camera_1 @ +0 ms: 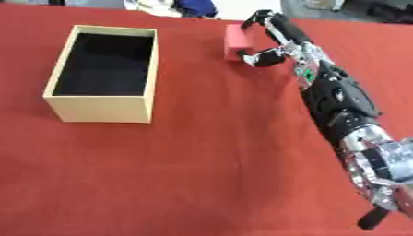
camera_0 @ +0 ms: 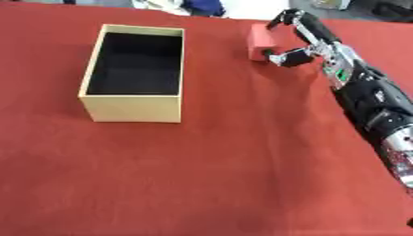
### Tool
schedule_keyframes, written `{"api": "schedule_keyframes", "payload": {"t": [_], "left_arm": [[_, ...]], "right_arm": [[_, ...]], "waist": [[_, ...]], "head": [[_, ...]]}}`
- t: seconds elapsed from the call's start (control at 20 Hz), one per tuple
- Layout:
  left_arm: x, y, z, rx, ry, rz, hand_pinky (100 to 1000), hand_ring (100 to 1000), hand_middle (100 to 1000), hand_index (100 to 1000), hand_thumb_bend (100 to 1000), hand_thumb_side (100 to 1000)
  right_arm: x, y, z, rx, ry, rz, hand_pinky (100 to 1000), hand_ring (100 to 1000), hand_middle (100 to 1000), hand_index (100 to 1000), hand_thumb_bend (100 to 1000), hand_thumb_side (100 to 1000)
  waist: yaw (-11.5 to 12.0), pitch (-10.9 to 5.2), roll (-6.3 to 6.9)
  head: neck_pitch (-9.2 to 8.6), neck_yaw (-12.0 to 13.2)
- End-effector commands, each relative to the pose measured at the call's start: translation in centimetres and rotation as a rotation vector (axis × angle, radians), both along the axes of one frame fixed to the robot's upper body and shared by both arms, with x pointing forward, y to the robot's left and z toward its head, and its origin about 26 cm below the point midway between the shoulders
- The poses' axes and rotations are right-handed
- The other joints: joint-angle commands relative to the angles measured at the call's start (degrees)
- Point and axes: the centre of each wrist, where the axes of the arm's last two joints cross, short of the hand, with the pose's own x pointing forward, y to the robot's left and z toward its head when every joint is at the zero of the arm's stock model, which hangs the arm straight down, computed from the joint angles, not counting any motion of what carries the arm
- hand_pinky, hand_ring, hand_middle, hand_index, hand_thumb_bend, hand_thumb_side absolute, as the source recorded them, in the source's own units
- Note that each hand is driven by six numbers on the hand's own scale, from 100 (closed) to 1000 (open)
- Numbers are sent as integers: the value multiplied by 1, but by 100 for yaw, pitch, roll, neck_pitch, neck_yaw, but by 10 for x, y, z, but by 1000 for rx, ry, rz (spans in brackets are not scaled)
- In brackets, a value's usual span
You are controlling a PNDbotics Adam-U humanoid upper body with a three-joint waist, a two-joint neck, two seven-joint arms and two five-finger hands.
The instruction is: Pick up objects on the table and place them in the box.
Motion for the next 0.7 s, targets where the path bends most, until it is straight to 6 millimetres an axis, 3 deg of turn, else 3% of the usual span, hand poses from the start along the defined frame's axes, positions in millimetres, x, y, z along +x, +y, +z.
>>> {"api": "schedule_keyframes", "payload": {"t": [0.05,0.7], "left_arm": [[0,0,7,13,-16,-9,855,721,572,641,264,772],[-1,2,4,2,9,-22,854,723,573,641,271,760]], "right_arm": [[5,9,29,1,-65,42,789,833,369,661,353,108],[19,76,56,14,-81,236,791,830,370,664,400,100]], "waist": [[-2,-176,13],[17,-493,-12]], "head": [[25,2],[82,-36]]}}
